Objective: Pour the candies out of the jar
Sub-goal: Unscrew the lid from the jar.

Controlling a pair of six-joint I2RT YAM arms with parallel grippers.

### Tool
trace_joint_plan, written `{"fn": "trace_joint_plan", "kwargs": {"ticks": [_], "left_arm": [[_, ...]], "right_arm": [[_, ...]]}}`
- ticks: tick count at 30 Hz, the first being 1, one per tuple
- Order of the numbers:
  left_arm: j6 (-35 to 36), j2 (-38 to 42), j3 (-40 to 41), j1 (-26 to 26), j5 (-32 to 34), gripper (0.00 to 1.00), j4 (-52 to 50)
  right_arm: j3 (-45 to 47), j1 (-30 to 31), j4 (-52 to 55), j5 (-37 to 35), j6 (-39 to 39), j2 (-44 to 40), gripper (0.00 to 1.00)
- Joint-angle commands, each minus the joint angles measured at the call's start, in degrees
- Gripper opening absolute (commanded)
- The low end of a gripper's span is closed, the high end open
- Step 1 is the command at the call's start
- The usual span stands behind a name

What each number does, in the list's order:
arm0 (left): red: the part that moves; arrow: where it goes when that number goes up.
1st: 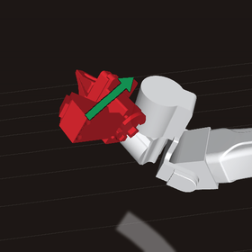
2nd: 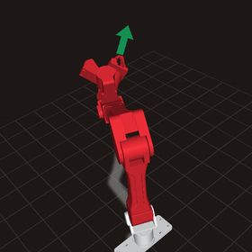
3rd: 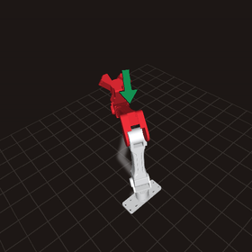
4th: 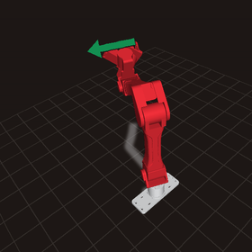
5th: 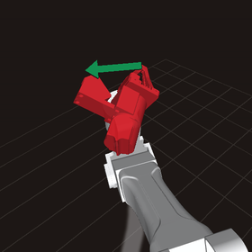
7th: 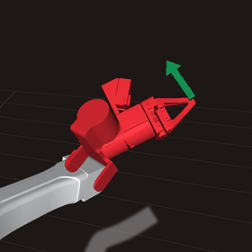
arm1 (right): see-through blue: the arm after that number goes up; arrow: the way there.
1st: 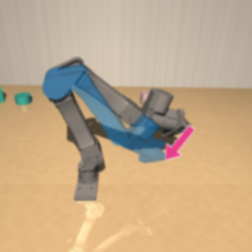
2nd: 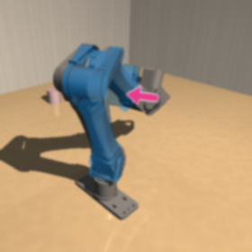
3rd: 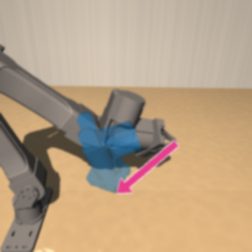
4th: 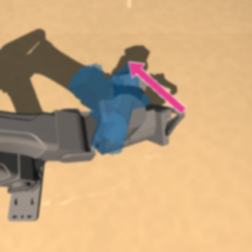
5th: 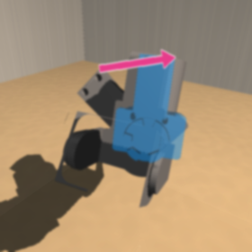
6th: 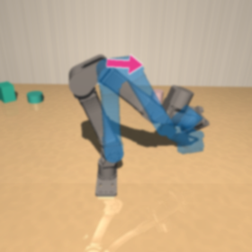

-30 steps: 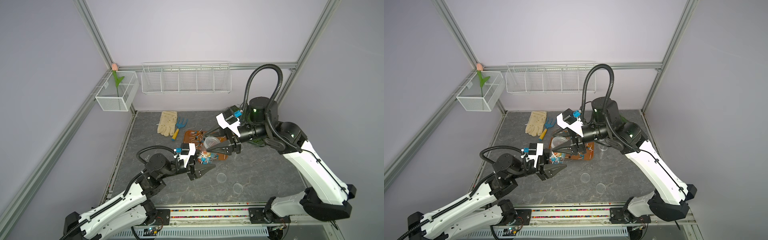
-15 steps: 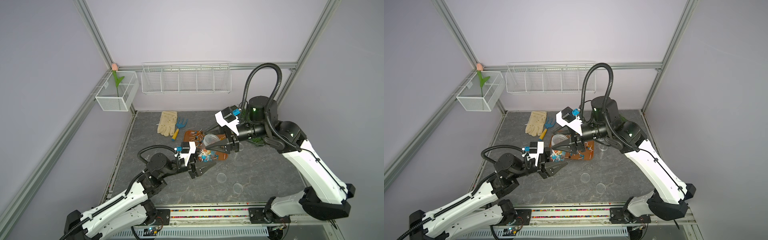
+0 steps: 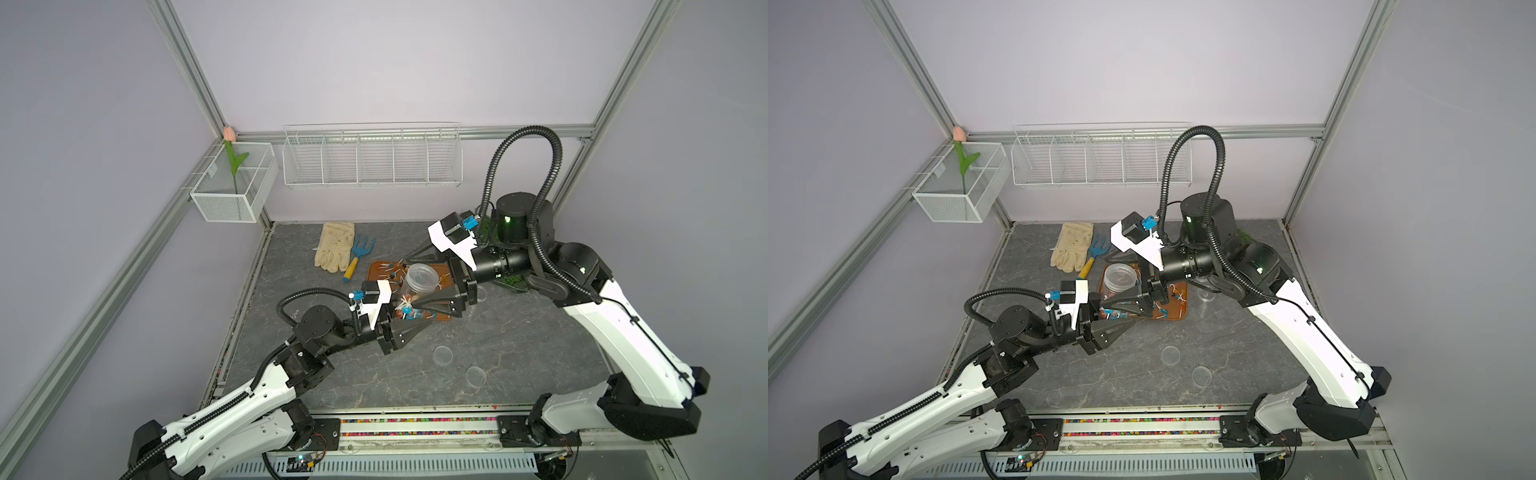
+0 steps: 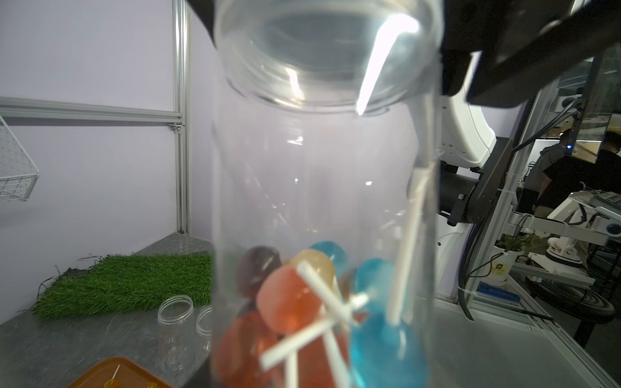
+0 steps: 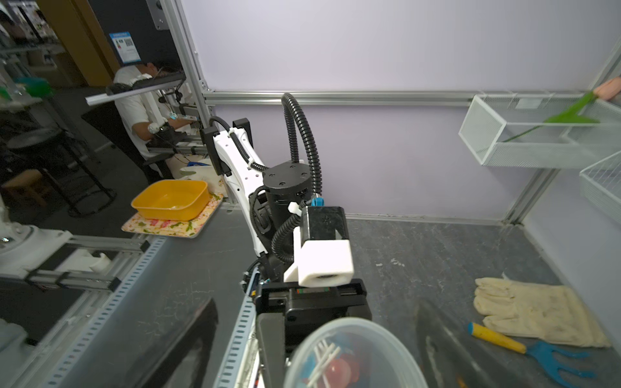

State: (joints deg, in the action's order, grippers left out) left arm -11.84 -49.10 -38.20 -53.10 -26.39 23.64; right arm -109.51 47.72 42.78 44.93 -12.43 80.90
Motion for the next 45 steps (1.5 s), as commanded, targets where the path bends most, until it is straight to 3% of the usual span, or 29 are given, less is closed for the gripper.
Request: {"fn": "trace_joint_plan", "kwargs": {"ticks": [1,5,9,13,22,32,45], "left_arm": [[-0.82,0.21,0.58,0.32,1.77,0.44,0.31],[-0.38,0.09,0.75,0.37,2.24,0.44,0.44],[0.84,0.35,1.08,0.37,4.65,0.44,0.21],[3.31,0.18,0.9,0.36,7.28,0.45,-0.72],[5.8,-1.19,0.49,0.37,11.25,0.45,-1.66],[6.1,-0.88,0.48,0.3,11.8,0.45,-2.75],[6.46,-0.23,0.49,0.32,12.27,0.45,-3.69]], "right_arm": [[-0.37,0.43,-2.77,-0.81,2.36,-1.62,0.92],[1.29,0.44,-7.99,-6.41,6.7,-4.38,0.89],[1.22,0.44,-8.71,-17.48,13.35,-5.95,0.89],[1.16,0.79,-5.3,-29.09,22.0,-6.58,0.96],[7.28,4.3,-2.85,-38.23,28.34,-7.13,0.99],[10.32,4.65,-6.09,-34.62,31.18,-5.43,0.93],[10.72,4.69,-9.33,-30.54,31.42,-4.13,0.53]]}}
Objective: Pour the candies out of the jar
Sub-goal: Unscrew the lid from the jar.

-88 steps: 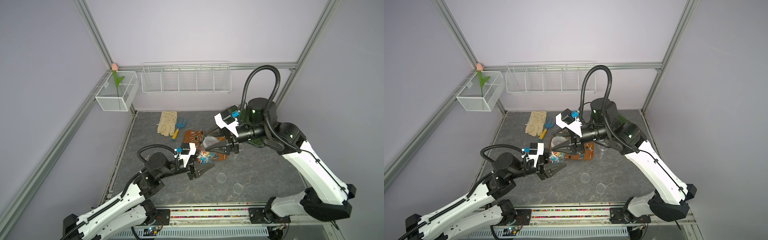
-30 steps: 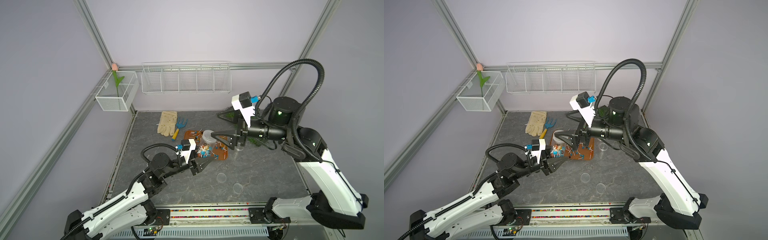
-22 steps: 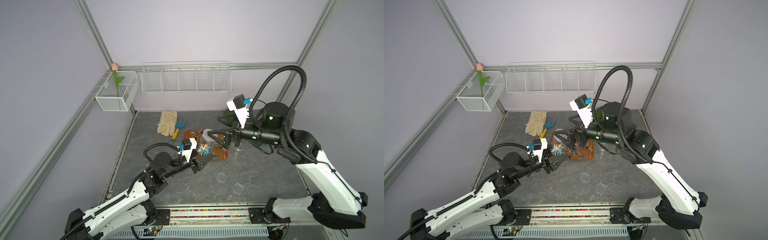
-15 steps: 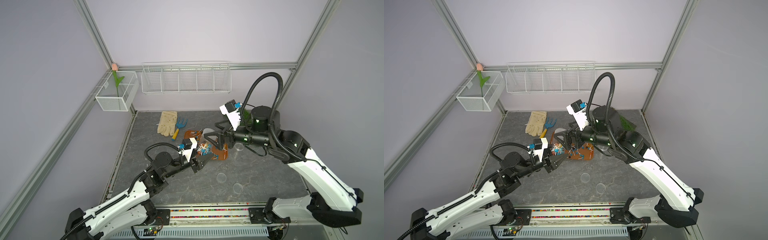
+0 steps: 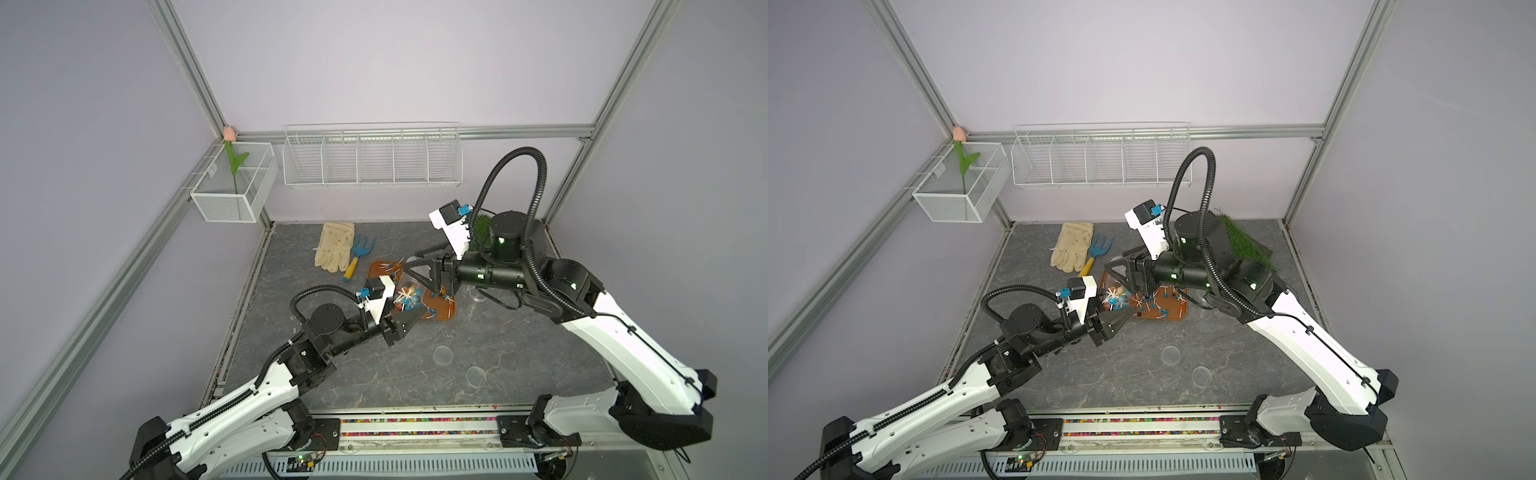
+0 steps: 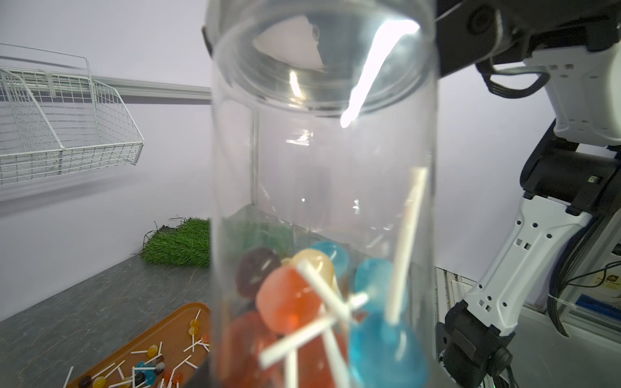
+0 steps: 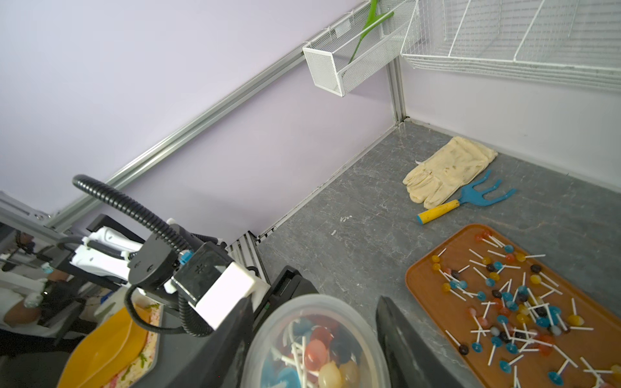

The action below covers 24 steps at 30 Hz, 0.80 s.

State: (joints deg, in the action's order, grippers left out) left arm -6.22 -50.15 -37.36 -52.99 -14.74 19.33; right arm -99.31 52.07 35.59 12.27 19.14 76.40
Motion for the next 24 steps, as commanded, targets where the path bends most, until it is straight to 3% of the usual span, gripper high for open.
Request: {"fn": "trace_joint_plan", "kwargs": {"ticks": [1,6,9,14,19,24], "left_arm": [[0.68,0.72,-0.34,0.21,0.52,0.45,0.71],[0.35,1.19,-0.34,0.26,-0.15,0.45,0.4],[0.25,2.06,-0.49,0.26,-0.97,0.45,-0.52],[-0.66,3.52,-1.34,0.26,-5.47,0.45,-2.81],[-2.2,3.48,-2.23,0.24,-10.37,0.45,-3.97],[-2.61,3.04,-2.38,0.26,-11.23,0.45,-3.27]], "right_arm": [[0.31,0.26,-2.03,2.34,-0.32,0.49,0.51],[-1.63,0.21,-1.1,4.16,-3.06,1.16,0.48],[-2.82,-0.07,-1.06,7.77,-9.32,1.13,0.48],[-1.07,-3.85,-4.18,22.49,-22.54,-1.44,0.53],[-3.62,-9.29,-5.04,36.77,-23.41,-0.16,0.51],[-4.46,-9.47,-5.9,40.89,-22.53,1.36,0.52]]}}
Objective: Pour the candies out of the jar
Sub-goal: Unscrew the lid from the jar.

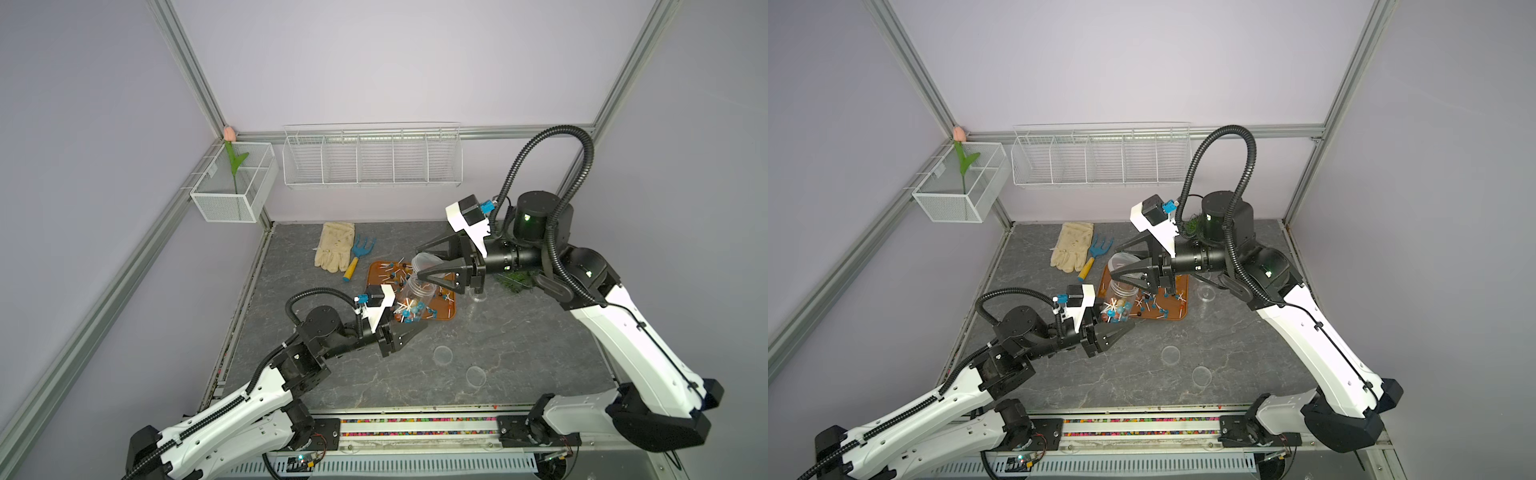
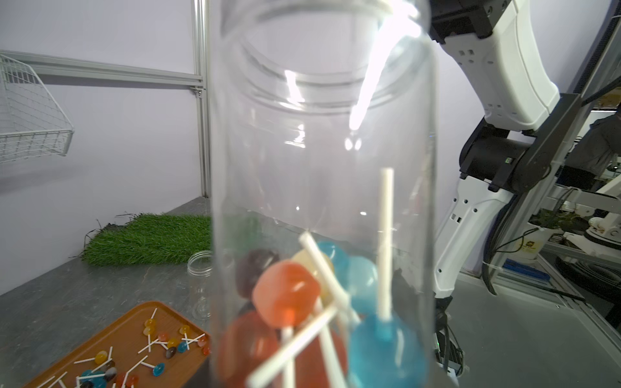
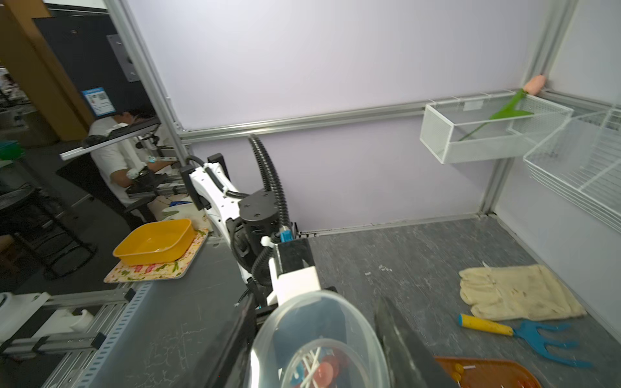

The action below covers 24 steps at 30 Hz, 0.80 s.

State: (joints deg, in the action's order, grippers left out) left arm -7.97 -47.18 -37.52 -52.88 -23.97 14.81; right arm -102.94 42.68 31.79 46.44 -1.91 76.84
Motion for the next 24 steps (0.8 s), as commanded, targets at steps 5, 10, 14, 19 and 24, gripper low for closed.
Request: {"fn": "trace_joint_plan", "kwargs": {"ticks": [5,10,14,19,24], "left_arm": [[-1.02,0.76,-1.39,0.1,-0.16,0.45,1.37],[-1.8,3.65,0.69,0.15,1.54,0.45,-0.49],[-1.91,8.5,2.27,0.15,4.06,0.45,-3.26],[-0.44,13.65,1.6,0.1,6.96,0.45,-8.87],[1.58,17.31,-0.07,0.14,9.2,0.45,-13.64]], "right_arm": [[0.89,-0.08,-3.54,2.93,-0.64,0.04,0.53],[0.91,-0.57,-1.82,-2.36,-1.67,-0.53,0.53],[2.26,-0.91,-0.68,-6.77,-2.77,-1.43,0.54],[7.82,-0.97,-1.17,-11.09,-3.02,-3.78,0.54],[17.0,-0.93,-4.43,-12.24,-1.94,-7.24,0.54]]}}
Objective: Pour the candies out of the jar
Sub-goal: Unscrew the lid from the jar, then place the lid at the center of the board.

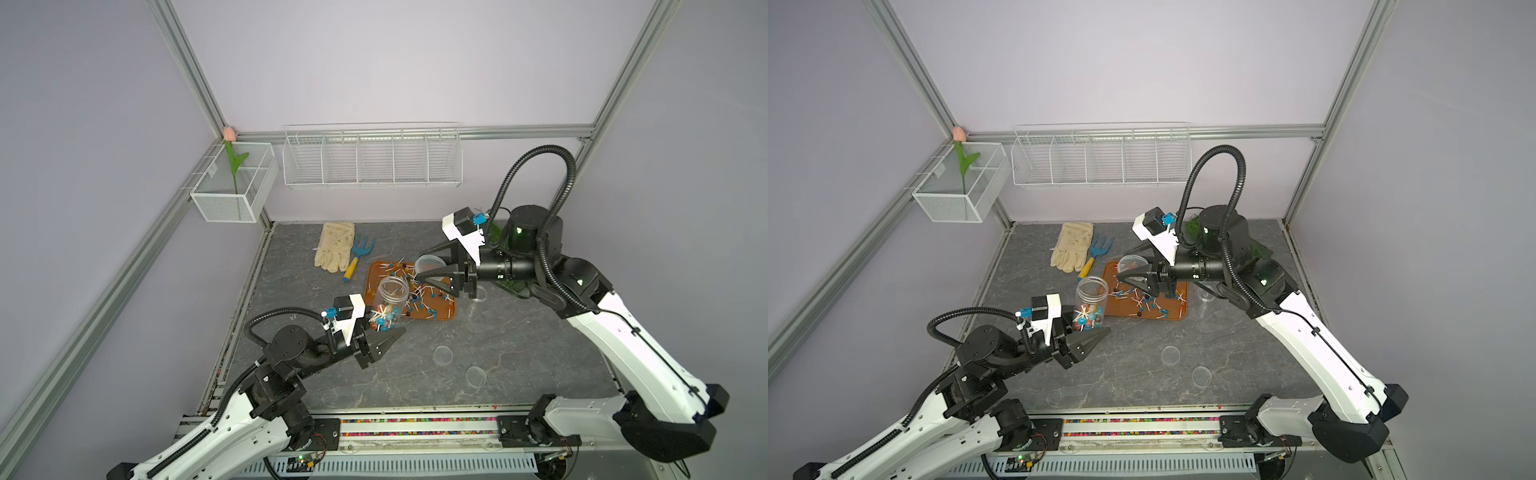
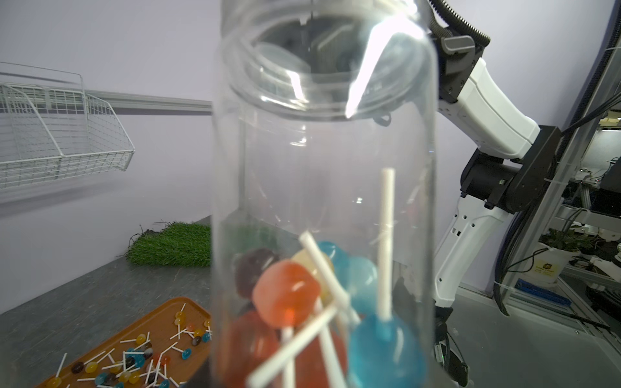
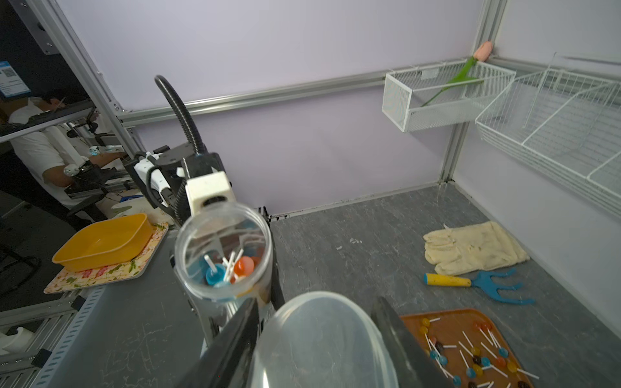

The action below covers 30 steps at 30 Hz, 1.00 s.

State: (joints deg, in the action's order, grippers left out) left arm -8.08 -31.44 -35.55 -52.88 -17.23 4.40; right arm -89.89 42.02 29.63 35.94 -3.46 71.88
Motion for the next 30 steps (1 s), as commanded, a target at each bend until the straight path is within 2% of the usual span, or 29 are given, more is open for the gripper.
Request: {"fn": "trace_joint_plan", "kwargs": {"ticks": [1,8,13,22,30], "left_arm": [[2.04,1.85,-2.36,0.15,2.72,0.45,-3.69],[2.72,1.73,-3.3,0.14,2.51,0.45,-4.15],[2.54,1.14,-3.64,0.1,1.96,0.45,-3.78],[2.78,1.34,-5.05,0.14,2.0,0.45,-5.92],[2.63,1.56,-5.21,0.15,2.47,0.45,-6.21]], "right_arm": [[5.41,-0.27,-2.94,-2.15,-0.04,-2.79,0.54],[20.87,0.57,-10.86,-6.19,3.4,-6.43,0.56],[28.95,2.74,-15.7,-10.53,4.58,-5.65,0.57],[41.87,8.65,-31.43,-17.26,11.48,1.71,0.56],[46.96,12.0,-40.68,-24.21,13.45,13.06,0.56]]}}
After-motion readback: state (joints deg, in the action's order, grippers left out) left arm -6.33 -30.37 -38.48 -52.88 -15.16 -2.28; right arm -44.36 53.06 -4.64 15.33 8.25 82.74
